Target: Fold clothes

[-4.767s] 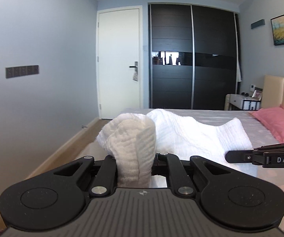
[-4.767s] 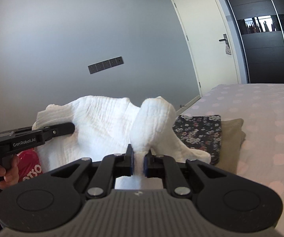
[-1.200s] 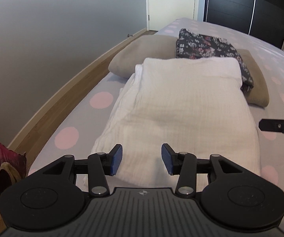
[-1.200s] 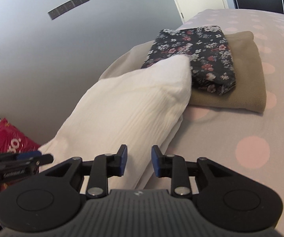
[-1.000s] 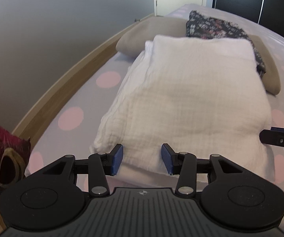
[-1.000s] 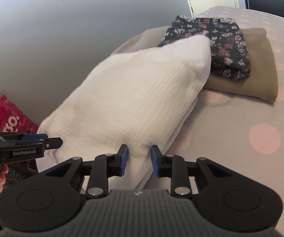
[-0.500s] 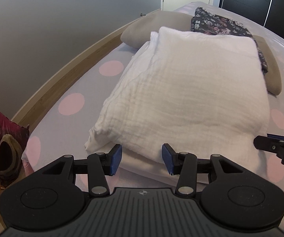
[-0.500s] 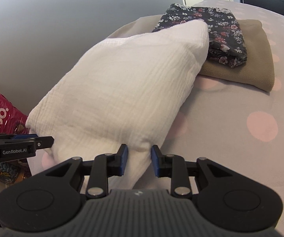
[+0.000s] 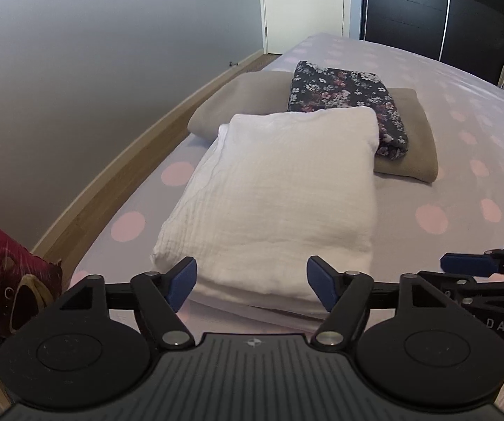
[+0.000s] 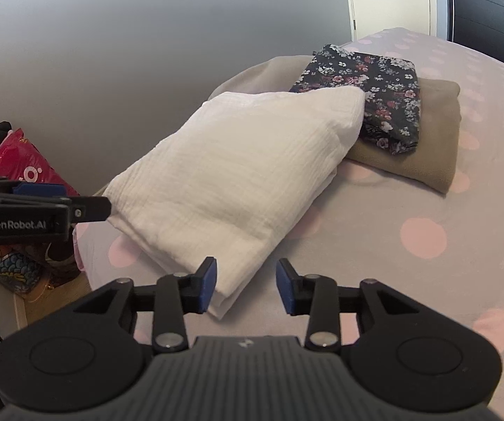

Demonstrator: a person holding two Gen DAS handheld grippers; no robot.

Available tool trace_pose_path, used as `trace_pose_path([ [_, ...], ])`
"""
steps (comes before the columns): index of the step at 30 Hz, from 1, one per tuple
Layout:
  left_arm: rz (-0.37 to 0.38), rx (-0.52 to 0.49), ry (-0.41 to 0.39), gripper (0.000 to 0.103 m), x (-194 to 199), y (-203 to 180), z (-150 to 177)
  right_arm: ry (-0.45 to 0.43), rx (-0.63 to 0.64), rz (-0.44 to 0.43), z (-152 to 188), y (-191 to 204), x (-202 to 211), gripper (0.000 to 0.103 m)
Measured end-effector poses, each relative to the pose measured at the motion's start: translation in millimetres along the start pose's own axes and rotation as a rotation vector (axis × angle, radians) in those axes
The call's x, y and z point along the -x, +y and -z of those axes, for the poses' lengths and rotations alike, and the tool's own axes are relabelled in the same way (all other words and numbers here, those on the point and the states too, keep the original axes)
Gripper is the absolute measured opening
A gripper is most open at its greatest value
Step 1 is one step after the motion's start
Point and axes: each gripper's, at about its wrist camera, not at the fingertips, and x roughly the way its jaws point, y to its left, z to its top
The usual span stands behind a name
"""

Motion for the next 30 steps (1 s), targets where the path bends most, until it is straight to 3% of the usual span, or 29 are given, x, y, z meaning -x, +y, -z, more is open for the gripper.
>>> trace_pose_path([
  [3,-0.038,0.016,0.0,0.069,1.0,-13.9,9.0,-0.035,0.015,0.023,0.4,3.2,19.9,0.047],
  [8,0.037,0.074,0.002,0.069,-3.4,-23.0,30.8,-0.072,0.035,0.062,5.5,6.7,33.3,0.048],
  [12,0.049,0.126,-0.016,0.069,-9.0,-20.6,33.9,-0.07,0.009,0.101,9.0,2.8,26.8,0.048],
  [18,-0.005,0.07,-0.025,0.069,-11.9,-32.1,34.8,-0.056,0.004,0.114,10.7,3.9,18.6,0.048],
  [30,-0.011,0.058,-0.036,0.069,-7.2,-39.4,36.7,-0.056,0.028,0.12,13.4,10.6,14.5,0.048],
])
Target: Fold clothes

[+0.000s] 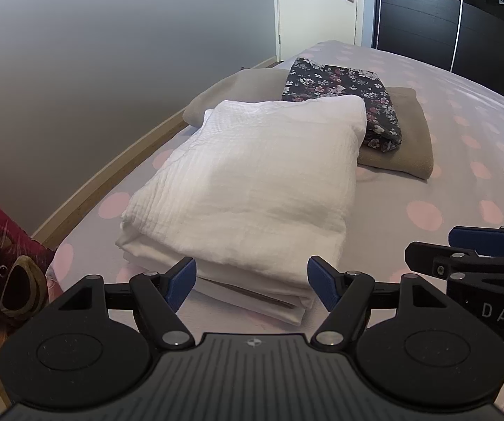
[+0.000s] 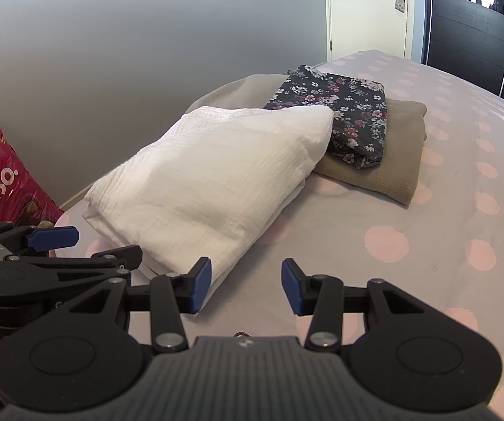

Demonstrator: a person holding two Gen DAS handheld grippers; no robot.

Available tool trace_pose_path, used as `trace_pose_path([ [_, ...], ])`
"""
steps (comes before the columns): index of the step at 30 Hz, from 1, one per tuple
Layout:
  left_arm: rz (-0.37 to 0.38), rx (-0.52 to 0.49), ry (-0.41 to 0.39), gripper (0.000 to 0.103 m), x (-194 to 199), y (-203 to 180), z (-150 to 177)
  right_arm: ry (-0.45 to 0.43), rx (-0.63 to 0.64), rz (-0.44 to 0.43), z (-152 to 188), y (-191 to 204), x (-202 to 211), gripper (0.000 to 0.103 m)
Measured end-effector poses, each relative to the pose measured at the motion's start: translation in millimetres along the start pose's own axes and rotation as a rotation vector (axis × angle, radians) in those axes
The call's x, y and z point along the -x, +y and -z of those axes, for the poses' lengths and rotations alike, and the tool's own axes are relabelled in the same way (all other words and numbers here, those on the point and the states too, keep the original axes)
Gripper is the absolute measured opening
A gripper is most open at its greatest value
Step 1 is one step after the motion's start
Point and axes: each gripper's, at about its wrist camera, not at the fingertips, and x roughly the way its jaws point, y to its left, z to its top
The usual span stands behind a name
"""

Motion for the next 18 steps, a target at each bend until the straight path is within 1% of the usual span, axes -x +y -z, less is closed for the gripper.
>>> trace_pose_path([
  [18,-0.011,-0.007,0.009,0.067,-2.4,-2.7,-2.0,-0.005,0.013,0.016,1.2,5.7,-2.8,0.048],
])
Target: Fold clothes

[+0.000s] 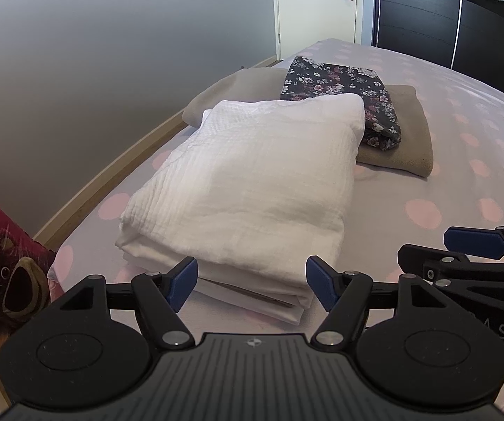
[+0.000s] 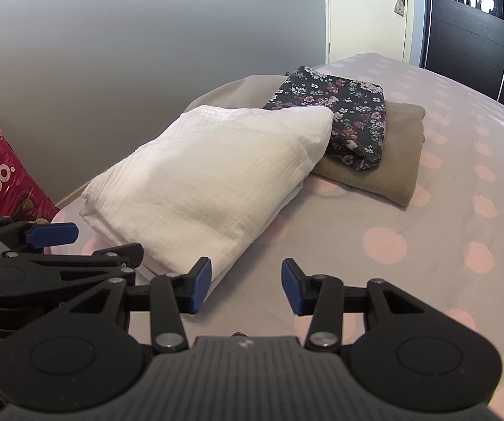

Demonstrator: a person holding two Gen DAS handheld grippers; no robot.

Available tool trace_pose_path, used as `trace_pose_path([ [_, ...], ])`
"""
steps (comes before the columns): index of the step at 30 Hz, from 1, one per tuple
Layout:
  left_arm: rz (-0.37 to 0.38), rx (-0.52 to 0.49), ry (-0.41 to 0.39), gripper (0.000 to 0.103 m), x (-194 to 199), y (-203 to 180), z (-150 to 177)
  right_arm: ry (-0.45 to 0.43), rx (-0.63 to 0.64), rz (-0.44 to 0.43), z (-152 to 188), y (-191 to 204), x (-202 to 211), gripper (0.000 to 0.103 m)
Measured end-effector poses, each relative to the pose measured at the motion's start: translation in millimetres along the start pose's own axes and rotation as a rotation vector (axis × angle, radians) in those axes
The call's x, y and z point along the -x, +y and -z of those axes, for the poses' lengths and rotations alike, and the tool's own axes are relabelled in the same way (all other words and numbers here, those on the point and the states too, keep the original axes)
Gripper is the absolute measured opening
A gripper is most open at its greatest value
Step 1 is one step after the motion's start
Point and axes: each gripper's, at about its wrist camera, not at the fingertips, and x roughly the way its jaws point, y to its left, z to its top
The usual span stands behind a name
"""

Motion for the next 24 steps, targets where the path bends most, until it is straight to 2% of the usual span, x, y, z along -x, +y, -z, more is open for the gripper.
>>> trace_pose_path([
  [4,0.003,0.003,-0.005,0.062,1.1,-0.5,-0.5,0.001,-0.001,-0.004,-0.3,-0.3,-1.4,0.048],
  [24,-0.007,-0.001,0.004,0.06,0.7,-2.7,-0.4,-0.003,0.011,0.018,2.5,1.1,-4.3,0.048],
])
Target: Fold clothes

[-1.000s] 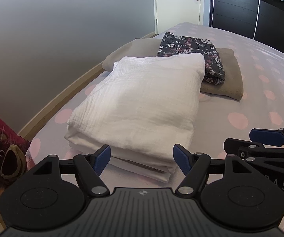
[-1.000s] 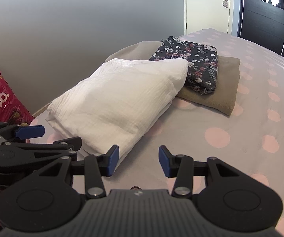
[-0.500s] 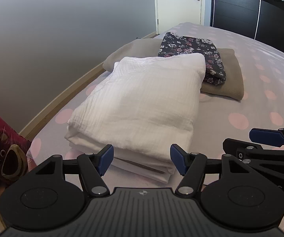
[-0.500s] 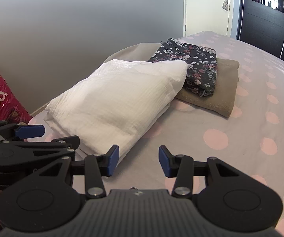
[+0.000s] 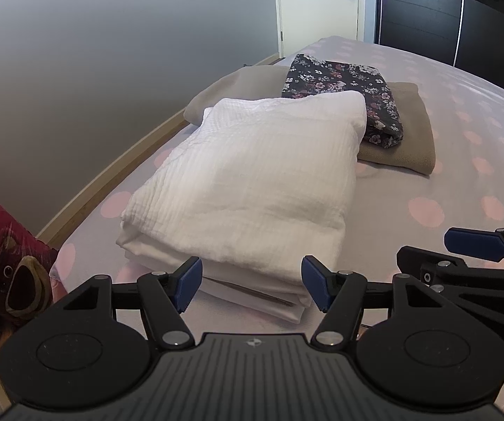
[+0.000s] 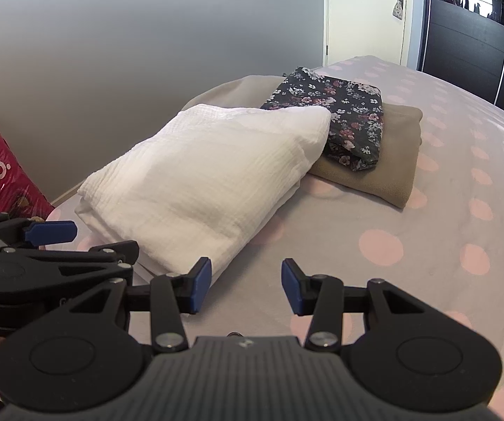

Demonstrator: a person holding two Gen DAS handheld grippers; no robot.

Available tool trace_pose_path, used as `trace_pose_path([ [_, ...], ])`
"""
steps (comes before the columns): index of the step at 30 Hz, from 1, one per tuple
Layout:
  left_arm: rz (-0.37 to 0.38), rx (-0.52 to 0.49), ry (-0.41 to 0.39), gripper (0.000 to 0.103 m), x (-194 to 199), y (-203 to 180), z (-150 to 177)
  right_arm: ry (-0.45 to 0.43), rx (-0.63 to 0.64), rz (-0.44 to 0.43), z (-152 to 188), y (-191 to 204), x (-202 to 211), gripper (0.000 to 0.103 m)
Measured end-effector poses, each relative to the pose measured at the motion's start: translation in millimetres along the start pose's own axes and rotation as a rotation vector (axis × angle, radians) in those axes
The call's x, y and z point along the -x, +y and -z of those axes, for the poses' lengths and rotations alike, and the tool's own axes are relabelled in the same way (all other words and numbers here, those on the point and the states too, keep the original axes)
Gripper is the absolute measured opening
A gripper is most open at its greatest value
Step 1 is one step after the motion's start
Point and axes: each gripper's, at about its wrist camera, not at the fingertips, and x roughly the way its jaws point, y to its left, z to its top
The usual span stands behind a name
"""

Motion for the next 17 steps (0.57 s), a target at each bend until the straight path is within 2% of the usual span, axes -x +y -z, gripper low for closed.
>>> trace_pose_path([
  [17,0.017,0.011,0.004,0.06,0.6,1.7,1.9,-0.002,0.001,0.002,0.8,2.6,0.3,0.047],
])
